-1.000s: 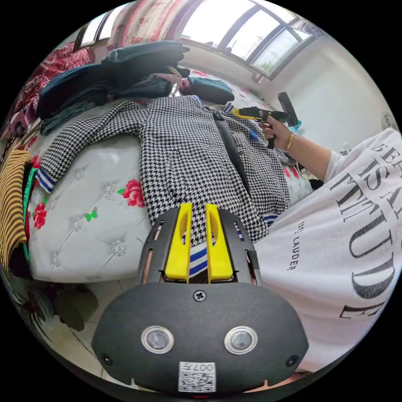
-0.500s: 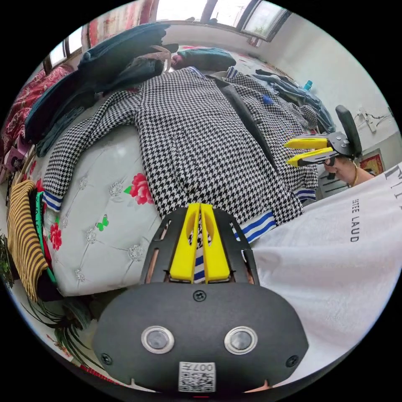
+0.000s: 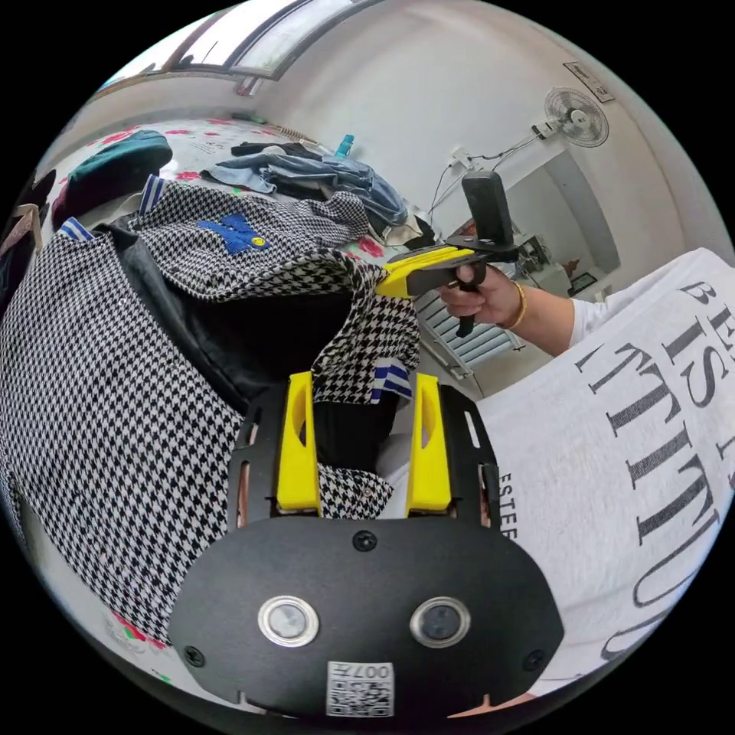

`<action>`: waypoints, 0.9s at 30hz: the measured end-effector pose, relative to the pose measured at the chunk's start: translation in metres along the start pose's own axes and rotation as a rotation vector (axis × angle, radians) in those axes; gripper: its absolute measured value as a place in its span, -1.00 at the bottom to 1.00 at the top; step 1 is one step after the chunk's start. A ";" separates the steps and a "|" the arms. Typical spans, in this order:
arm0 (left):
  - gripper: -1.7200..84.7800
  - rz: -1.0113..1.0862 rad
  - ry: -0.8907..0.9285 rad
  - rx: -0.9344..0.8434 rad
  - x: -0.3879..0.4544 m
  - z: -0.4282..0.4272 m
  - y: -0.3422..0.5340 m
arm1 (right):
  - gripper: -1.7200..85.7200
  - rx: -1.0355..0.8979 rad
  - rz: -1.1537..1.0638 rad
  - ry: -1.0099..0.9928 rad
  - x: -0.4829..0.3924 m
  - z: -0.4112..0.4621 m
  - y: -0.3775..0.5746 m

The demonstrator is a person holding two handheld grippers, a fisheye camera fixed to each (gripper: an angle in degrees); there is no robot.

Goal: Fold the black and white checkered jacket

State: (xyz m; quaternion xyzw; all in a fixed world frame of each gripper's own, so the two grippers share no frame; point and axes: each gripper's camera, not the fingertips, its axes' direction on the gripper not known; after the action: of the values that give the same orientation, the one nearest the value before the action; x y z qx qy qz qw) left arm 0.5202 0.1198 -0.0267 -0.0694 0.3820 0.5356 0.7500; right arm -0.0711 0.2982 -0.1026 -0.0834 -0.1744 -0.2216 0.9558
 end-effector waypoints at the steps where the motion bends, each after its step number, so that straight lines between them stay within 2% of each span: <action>1: -0.57 0.017 0.017 0.018 -0.003 0.005 0.001 | -0.96 -0.025 0.005 -0.019 0.004 0.006 -0.001; 3: -0.61 0.005 0.018 -0.026 -0.016 0.022 0.004 | -0.95 -0.224 -0.034 -0.045 0.005 0.045 -0.009; 5: -0.77 -0.049 0.032 -0.112 -0.032 0.036 0.010 | -0.95 -0.327 -0.097 -0.017 0.001 0.060 -0.023; 7: -0.80 -0.046 0.051 -0.080 -0.033 0.030 0.016 | -0.94 -0.362 -0.164 -0.007 0.003 0.058 -0.044; 10: -0.81 -0.042 0.107 -0.073 -0.033 0.023 0.022 | -0.92 -0.267 -0.201 0.066 0.026 0.040 -0.096; 14: -0.82 -0.031 0.130 -0.038 -0.025 0.010 0.020 | -0.90 -0.120 -0.227 0.400 0.066 0.049 -0.179; 17: -0.82 -0.026 0.129 -0.013 -0.018 -0.002 0.013 | -0.88 -0.133 -0.175 0.543 0.104 0.088 -0.223; 20: -0.83 -0.004 0.112 -0.012 -0.010 -0.012 0.006 | -0.87 -0.301 -0.134 0.592 0.133 0.134 -0.237; 21: -0.83 -0.002 0.116 -0.010 -0.009 -0.014 0.004 | -0.88 -0.222 -0.207 0.612 0.125 0.131 -0.233; 25: -0.84 0.009 0.192 0.036 -0.006 -0.023 -0.002 | -0.93 -0.304 -0.264 0.656 0.118 0.130 -0.231; 27: -0.84 0.021 0.190 0.044 -0.006 -0.026 -0.004 | -0.95 -0.186 -0.247 0.664 0.109 0.100 -0.231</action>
State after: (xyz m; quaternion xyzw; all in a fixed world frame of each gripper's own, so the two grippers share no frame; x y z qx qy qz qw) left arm 0.5104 0.1005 -0.0424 -0.0994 0.4635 0.5260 0.7061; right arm -0.1138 0.0736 0.0490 -0.0716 0.1576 -0.3652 0.9147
